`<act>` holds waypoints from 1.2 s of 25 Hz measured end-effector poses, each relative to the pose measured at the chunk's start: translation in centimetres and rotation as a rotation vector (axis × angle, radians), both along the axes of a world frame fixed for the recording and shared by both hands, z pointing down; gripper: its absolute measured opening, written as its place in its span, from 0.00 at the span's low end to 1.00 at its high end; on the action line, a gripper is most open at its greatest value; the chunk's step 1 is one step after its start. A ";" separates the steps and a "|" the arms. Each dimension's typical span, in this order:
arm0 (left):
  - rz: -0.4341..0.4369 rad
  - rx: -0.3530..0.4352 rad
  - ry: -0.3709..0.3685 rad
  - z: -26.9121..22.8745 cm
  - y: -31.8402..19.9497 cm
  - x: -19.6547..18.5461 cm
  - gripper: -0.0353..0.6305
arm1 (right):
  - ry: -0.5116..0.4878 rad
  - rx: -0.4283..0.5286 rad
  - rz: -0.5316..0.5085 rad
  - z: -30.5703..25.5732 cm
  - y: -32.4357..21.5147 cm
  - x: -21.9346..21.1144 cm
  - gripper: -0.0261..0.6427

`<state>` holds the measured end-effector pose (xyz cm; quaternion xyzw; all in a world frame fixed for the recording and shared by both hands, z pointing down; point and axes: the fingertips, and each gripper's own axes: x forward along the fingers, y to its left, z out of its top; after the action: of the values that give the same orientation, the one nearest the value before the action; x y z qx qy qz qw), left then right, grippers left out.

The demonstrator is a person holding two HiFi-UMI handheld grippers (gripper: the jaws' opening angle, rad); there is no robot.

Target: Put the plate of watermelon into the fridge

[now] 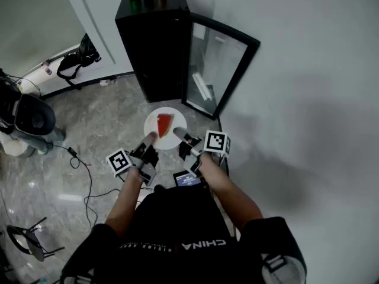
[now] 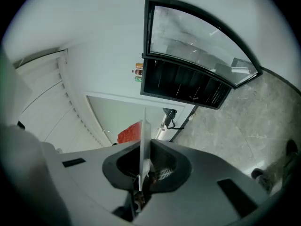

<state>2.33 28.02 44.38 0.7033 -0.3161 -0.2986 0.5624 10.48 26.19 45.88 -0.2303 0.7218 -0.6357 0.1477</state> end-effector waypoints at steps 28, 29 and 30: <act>0.014 -0.016 0.010 -0.2 -0.1 0.0 0.12 | -0.033 -0.025 0.009 0.5 -0.3 0.1 0.08; 0.016 -0.015 0.005 -0.2 -0.2 0.0 0.12 | -0.036 -0.029 0.009 0.4 -0.3 0.1 0.08; 0.017 -0.016 0.003 -0.1 -0.2 0.0 0.12 | -0.038 -0.029 0.010 0.3 -0.3 0.1 0.08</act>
<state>2.32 27.83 44.29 0.7009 -0.3115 -0.2922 0.5712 10.54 25.86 46.22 -0.2240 0.7085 -0.6495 0.1611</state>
